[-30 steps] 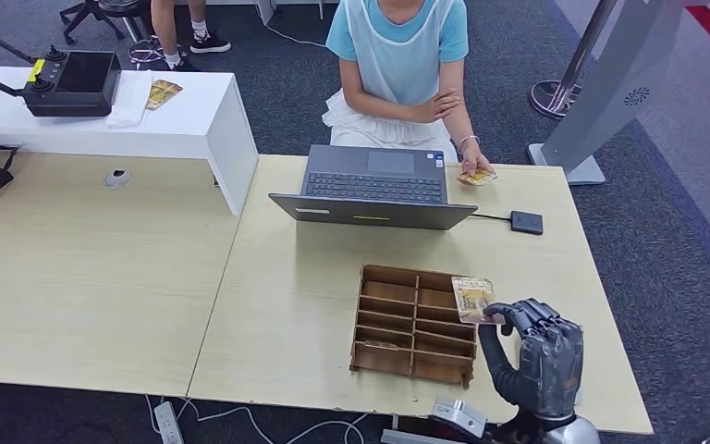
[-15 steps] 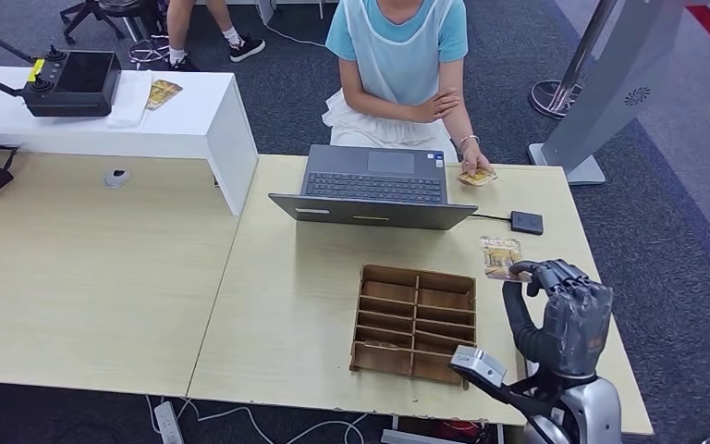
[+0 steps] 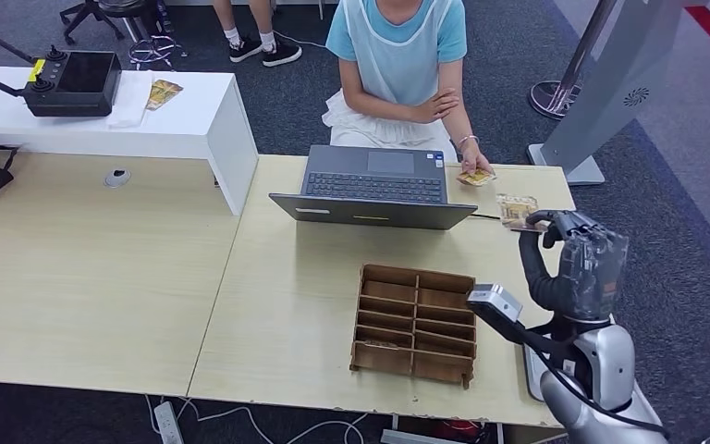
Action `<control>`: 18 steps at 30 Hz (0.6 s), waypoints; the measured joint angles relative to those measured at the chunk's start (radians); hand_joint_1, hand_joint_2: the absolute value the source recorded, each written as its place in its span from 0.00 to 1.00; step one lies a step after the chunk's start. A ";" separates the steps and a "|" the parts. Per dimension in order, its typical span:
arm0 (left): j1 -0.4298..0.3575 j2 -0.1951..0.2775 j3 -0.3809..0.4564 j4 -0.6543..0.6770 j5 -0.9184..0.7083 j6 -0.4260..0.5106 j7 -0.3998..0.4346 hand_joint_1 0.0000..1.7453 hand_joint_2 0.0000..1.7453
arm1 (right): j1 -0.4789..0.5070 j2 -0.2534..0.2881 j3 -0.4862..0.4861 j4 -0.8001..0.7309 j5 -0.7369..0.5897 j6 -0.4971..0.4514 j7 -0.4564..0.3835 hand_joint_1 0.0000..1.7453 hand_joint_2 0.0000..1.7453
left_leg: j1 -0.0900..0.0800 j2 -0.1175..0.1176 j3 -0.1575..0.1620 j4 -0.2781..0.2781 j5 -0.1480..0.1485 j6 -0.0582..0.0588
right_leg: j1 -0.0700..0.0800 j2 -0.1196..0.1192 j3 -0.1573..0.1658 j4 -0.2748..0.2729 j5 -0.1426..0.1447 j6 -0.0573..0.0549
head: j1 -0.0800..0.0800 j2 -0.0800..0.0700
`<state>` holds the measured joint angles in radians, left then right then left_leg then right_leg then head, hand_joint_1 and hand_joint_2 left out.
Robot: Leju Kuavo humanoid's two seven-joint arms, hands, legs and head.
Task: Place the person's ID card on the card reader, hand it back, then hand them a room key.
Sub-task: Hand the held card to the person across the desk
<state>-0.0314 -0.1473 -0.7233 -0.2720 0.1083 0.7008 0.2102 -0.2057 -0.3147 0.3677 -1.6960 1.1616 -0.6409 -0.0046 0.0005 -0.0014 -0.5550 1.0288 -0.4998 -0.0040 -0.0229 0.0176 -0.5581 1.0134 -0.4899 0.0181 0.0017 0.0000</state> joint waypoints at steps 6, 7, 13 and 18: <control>0.000 0.001 0.000 0.000 0.000 0.000 -0.010 0.00 0.00 | -0.165 -0.054 0.053 0.098 -0.071 0.101 0.037 0.98 1.00 | 0.000 0.000 0.000 0.000 0.000 0.000 | 0.000 0.000 0.000 0.000 0.000 0.000 | 0.000 0.000; 0.000 0.001 0.000 0.000 0.000 0.000 -0.011 0.00 0.00 | -0.194 -0.059 0.062 0.119 -0.082 0.118 0.041 0.99 1.00 | 0.000 0.000 0.000 0.000 0.000 0.000 | 0.000 0.000 0.000 0.000 0.000 0.000 | 0.000 0.000; 0.000 0.002 0.000 0.000 0.000 0.000 -0.019 0.00 0.00 | -0.372 -0.069 0.115 0.262 -0.179 0.244 0.056 0.99 1.00 | 0.000 0.000 0.000 0.000 0.001 0.000 | 0.000 0.001 -0.001 0.001 0.001 0.000 | 0.000 0.000; 0.000 0.004 0.000 0.000 0.000 0.000 -0.032 0.00 0.00 | -0.520 -0.066 0.168 0.401 -0.301 0.361 0.056 0.98 1.00 | 0.000 0.000 -0.001 0.000 0.001 0.000 | 0.000 0.001 0.000 0.001 0.001 0.000 | 0.000 0.000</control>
<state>-0.0314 -0.1432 -0.7233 -0.2722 0.1083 0.7008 0.1781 -0.7260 -0.3812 0.5361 -1.2951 0.8608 -0.2802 0.0515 0.0006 -0.0017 -0.5557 1.0289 -0.4986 -0.0044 -0.0228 0.0182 -0.5586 1.0143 -0.4889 0.0182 0.0015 0.0000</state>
